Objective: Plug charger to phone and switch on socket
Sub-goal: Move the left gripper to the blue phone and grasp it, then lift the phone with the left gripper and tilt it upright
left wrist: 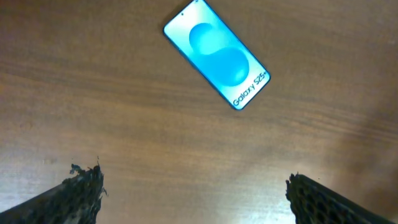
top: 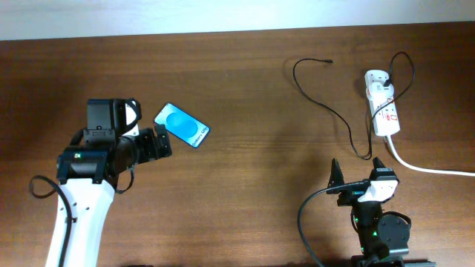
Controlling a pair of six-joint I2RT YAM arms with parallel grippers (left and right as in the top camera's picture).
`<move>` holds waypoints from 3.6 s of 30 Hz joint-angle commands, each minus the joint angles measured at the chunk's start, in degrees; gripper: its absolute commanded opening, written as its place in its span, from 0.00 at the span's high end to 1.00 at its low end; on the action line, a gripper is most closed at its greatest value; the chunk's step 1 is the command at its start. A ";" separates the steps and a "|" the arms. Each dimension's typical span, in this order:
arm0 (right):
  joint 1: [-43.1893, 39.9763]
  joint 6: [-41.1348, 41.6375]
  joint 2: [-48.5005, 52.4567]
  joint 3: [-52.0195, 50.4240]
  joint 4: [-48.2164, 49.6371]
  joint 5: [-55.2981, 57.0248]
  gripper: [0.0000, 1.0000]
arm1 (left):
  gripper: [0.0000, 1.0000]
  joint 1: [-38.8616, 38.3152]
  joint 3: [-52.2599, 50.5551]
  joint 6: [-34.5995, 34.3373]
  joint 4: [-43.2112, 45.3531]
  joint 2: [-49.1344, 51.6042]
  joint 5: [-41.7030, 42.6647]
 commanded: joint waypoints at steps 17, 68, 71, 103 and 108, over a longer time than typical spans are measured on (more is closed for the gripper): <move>0.37 -0.26 -0.37 -0.35 -0.28 -0.33 0.01 | 0.01 -5.20 30.23 -25.14 -0.20 38.69 0.42; 0.37 -0.26 -0.33 -0.35 -0.28 -0.33 0.01 | 0.25 -7.32 30.21 -16.52 -1.20 62.12 -4.33; 0.37 -0.26 -0.33 -0.35 -0.28 -0.33 0.01 | 0.30 -7.34 30.21 -16.52 -1.77 62.12 -4.20; 0.37 -0.26 -0.33 -0.35 -0.28 -0.31 0.01 | 0.44 -7.72 47.84 -10.99 -34.53 62.10 16.52; 0.37 -0.26 -0.33 -0.35 -0.28 -0.31 0.01 | 0.44 -10.01 47.91 -10.73 -35.82 62.10 17.35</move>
